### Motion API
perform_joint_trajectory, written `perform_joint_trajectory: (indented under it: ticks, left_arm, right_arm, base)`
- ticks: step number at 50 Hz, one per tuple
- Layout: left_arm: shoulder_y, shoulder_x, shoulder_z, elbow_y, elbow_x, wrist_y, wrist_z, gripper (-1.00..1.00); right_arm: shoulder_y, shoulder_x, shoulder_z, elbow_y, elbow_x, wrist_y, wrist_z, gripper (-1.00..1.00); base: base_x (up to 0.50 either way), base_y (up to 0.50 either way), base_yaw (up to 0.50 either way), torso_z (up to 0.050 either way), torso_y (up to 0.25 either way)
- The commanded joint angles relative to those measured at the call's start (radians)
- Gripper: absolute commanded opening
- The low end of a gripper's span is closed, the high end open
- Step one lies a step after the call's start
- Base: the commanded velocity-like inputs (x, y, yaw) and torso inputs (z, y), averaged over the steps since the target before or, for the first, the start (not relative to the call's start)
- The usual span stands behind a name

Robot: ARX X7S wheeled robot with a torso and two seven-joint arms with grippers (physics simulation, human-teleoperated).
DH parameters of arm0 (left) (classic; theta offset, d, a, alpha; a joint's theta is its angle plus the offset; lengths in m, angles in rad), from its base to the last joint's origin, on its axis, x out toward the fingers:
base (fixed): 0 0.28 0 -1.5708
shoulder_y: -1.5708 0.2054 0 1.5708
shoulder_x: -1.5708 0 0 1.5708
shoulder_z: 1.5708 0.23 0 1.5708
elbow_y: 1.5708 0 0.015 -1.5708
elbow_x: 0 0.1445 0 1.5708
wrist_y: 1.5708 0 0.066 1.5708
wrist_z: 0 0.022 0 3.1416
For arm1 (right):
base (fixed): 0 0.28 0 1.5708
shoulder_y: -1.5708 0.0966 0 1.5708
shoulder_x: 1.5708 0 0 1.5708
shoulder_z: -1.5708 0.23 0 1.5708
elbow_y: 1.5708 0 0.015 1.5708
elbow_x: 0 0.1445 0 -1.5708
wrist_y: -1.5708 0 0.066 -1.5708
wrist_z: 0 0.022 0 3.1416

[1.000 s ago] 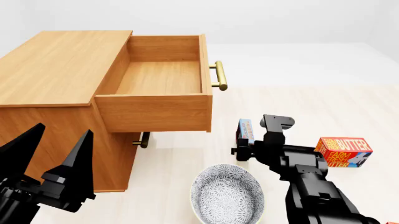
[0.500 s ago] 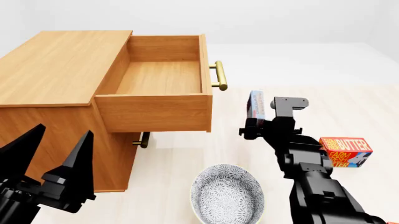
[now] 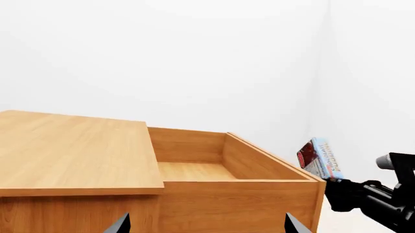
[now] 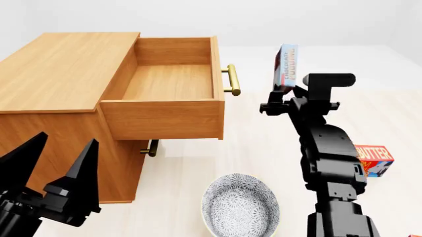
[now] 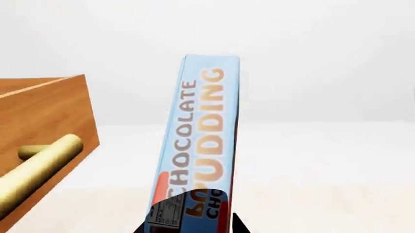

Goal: Put the chocolate pudding in the top drawer of the cabinet and close it.

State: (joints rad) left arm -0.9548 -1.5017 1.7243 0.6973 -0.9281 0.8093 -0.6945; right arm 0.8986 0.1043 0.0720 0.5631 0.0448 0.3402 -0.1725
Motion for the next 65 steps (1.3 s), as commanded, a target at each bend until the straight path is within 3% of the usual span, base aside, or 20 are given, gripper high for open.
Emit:
perform_joint_trajectory:
  ticks: [1,19,37,65]
  left_arm:
    - [0.002,0.003,-0.002,-0.005,-0.003,0.003,0.003,1.00]
    - [0.010,-0.004,-0.002,-0.006,0.000,0.013,0.006,1.00]
    - [0.018,0.010,-0.001,-0.035,-0.017,0.019,0.017,1.00]
    - [0.031,0.019,-0.002,-0.072,-0.042,0.044,0.038,1.00]
  right_arm:
    - [-0.041,-0.005,-0.008,-0.327,0.019,0.136,-0.001,-1.00]
    - [0.091,0.015,-0.065,-0.398,0.074,0.333,-0.066,-1.00]
    - [0.299,-0.029,-0.157,-0.160,0.082,0.300,-0.107,-1.00]
    - [0.441,-0.097,-0.312,0.046,0.188,0.231,-0.150,-1.00]
  base:
    - [0.00,0.00,0.00,0.000,0.000]
    - [0.00,0.00,0.00,0.000,0.000]
    - [0.00,0.00,0.00,0.000,0.000]
    - [0.00,0.00,0.00,0.000,0.000]
